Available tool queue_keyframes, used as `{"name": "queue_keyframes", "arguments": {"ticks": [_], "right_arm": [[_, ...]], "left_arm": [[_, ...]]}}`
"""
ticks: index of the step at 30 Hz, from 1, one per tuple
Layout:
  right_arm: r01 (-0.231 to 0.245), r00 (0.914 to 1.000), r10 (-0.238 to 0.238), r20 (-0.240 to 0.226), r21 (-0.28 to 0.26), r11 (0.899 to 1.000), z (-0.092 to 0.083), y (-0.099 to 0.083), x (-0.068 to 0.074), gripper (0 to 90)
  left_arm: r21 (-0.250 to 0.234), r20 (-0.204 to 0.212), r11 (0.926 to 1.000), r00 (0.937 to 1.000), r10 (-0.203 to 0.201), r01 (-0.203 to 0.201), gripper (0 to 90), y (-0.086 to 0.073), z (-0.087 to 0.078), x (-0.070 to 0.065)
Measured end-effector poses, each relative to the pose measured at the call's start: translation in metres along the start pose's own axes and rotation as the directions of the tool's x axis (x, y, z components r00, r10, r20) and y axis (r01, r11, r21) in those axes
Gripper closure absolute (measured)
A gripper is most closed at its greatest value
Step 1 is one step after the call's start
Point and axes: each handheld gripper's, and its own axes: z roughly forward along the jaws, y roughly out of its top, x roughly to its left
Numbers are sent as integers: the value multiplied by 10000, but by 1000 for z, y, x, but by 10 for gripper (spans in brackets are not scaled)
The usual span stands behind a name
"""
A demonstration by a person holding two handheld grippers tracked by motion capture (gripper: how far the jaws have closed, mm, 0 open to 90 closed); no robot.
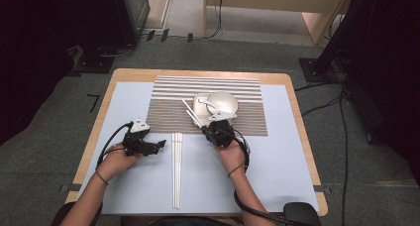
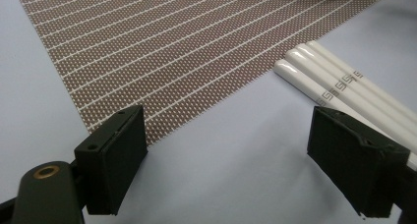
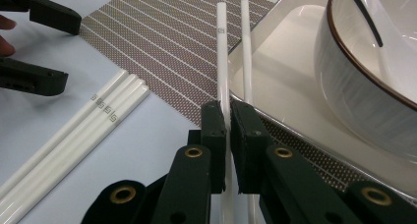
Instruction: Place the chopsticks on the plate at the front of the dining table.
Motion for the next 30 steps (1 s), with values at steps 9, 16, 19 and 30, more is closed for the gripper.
{"name": "queue_keyframes", "arguments": {"ticks": [9,16,19,30], "right_arm": [[-25,10000,25,44,43,10000,6,4,-1,855],[-1,10000,0,60,69,10000,10,8,-2,855],[-33,10000,32,71,80,10000,12,9,-3,855],[9,10000,-10,83,157,9999,20,14,-3,855]], "left_arm": [[0,6,10000,10000,-6,6,147,0,0,0],[0,3,10000,10000,-5,5,147,0,0,0],[-3,2,10000,10000,-4,4,147,0,0,0],[2,0,10000,10000,-1,1,147,0,0,0]]}}
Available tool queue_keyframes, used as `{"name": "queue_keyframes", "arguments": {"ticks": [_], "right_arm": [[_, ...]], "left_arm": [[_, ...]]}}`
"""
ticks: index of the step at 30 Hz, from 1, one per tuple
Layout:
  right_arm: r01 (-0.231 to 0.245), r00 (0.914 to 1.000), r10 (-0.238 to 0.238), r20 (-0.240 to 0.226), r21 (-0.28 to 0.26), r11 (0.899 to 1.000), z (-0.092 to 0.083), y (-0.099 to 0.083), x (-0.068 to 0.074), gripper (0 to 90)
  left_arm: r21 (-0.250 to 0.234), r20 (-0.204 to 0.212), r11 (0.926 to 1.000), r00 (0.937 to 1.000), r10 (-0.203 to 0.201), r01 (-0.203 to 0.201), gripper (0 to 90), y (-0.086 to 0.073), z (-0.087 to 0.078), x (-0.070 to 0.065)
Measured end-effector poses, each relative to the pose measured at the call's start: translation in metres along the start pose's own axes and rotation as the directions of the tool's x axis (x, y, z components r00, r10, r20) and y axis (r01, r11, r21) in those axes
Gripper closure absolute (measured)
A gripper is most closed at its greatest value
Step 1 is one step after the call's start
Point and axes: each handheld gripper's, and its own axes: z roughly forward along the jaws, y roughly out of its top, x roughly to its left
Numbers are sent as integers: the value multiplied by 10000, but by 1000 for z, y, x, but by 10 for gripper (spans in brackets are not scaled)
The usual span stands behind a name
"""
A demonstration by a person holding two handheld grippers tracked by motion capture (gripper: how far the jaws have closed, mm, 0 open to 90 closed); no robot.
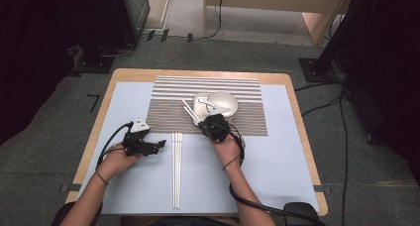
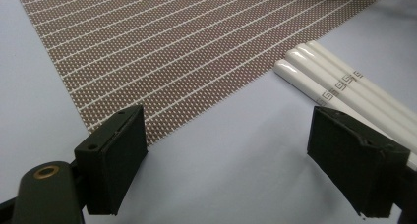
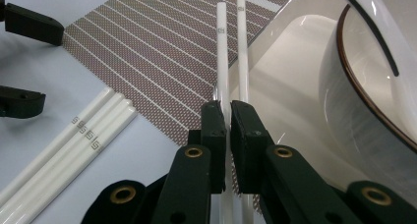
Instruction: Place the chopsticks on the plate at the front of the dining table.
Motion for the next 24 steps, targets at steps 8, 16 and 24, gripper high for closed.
{"name": "queue_keyframes", "arguments": {"ticks": [8,16,24], "right_arm": [[95,9999,-96,102,68,9999,6,4,1,855],[72,9998,-74,164,114,9999,11,8,-1,855],[132,9997,-135,205,156,9998,16,11,-1,855]], "left_arm": [[-6,5,10000,10000,-9,9,147,0,0,0],[5,5,10000,10000,3,-3,147,0,0,0],[7,9,10000,10000,4,-4,146,0,0,0]]}}
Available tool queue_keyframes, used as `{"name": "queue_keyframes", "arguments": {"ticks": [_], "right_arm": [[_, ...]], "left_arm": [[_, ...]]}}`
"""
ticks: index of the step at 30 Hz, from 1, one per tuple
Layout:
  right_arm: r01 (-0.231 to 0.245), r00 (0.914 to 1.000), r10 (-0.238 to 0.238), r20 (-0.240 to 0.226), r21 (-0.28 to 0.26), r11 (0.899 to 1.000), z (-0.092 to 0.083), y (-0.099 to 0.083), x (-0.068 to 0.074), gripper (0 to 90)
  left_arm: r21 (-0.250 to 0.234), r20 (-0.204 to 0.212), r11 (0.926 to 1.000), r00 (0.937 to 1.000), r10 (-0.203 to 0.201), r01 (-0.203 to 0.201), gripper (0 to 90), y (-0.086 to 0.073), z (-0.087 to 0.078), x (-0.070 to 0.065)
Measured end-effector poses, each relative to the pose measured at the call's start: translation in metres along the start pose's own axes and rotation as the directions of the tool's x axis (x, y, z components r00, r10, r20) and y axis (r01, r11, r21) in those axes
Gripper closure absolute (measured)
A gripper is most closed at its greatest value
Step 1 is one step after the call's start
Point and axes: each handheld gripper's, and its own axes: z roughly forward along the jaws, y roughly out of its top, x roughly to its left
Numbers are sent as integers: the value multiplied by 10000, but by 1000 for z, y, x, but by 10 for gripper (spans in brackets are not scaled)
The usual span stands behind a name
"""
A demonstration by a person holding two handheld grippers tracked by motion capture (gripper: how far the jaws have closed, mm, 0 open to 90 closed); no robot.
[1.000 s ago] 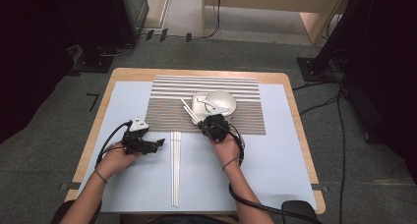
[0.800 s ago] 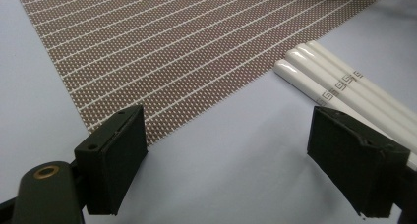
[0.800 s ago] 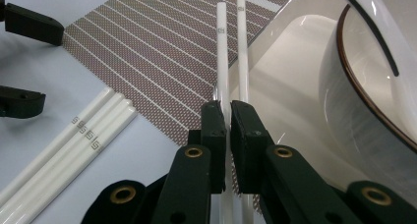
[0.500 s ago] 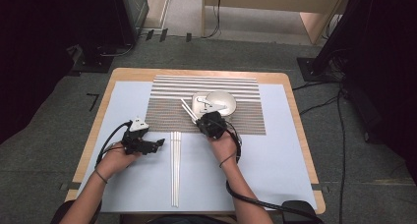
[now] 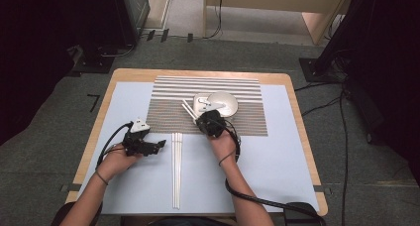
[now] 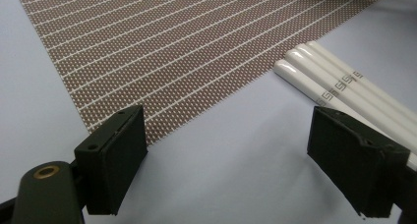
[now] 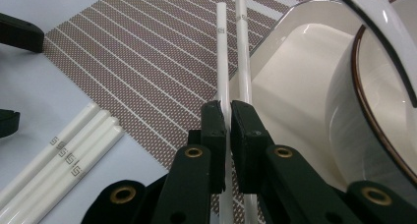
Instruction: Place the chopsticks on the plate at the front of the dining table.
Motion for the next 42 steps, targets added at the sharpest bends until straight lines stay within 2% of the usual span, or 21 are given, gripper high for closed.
{"name": "queue_keyframes", "arguments": {"ticks": [20,42], "right_arm": [[45,9997,-46,249,32,10000,7,6,-6,855],[339,9980,-332,532,-114,9994,16,10,-3,853]], "left_arm": [[-7,-4,10000,10000,-9,9,147,0,0,0],[-5,10,10000,10000,-16,16,147,0,0,0]]}}
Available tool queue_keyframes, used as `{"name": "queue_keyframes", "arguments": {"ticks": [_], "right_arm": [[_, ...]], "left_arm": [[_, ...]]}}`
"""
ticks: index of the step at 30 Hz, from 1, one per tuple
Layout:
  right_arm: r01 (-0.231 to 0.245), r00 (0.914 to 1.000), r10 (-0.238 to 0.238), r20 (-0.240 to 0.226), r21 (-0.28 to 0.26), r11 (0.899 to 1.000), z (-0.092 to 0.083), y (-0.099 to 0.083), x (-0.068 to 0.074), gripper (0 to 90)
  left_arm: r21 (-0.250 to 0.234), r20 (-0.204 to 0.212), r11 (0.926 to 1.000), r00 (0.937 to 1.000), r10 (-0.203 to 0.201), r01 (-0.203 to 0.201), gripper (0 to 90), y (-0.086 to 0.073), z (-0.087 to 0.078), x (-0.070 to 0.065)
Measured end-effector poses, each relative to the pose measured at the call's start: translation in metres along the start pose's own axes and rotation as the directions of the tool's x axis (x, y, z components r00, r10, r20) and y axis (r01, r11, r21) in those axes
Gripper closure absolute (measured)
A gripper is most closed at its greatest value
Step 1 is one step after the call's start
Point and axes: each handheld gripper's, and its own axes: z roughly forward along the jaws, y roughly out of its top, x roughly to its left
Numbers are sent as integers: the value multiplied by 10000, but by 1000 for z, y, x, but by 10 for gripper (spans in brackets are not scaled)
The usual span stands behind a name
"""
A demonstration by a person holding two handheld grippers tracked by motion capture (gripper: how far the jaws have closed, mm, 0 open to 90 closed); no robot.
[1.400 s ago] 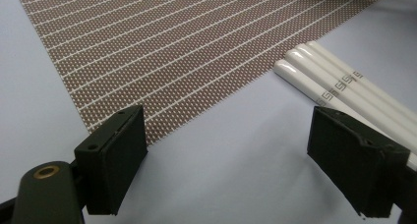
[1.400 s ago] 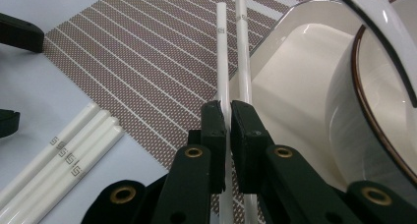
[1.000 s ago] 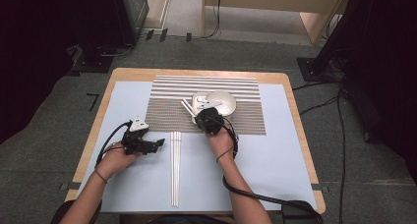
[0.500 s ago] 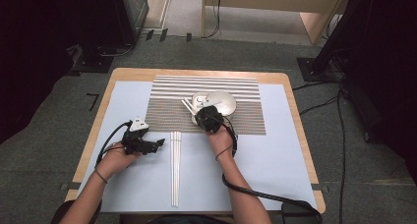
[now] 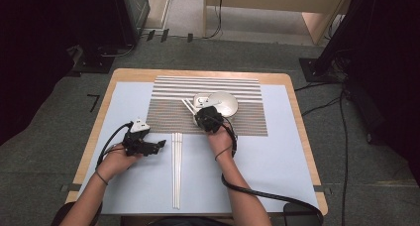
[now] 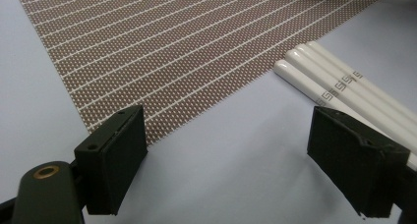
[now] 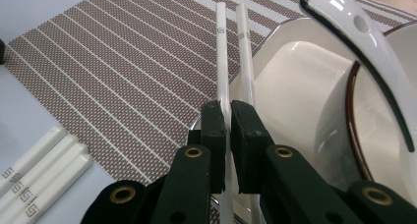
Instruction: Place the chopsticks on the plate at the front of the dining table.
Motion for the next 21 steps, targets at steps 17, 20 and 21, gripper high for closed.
{"name": "queue_keyframes", "arguments": {"ticks": [17,20,21], "right_arm": [[363,9993,-363,11,-32,9993,2,2,3,844],[428,9991,-428,-19,-42,9991,2,2,4,837],[454,9990,-454,-11,-35,9990,2,2,4,830]], "left_arm": [[3,8,10000,10000,-4,4,147,0,0,0],[4,5,10000,10000,0,0,147,0,0,0],[4,5,10000,10000,0,0,147,0,0,0]]}}
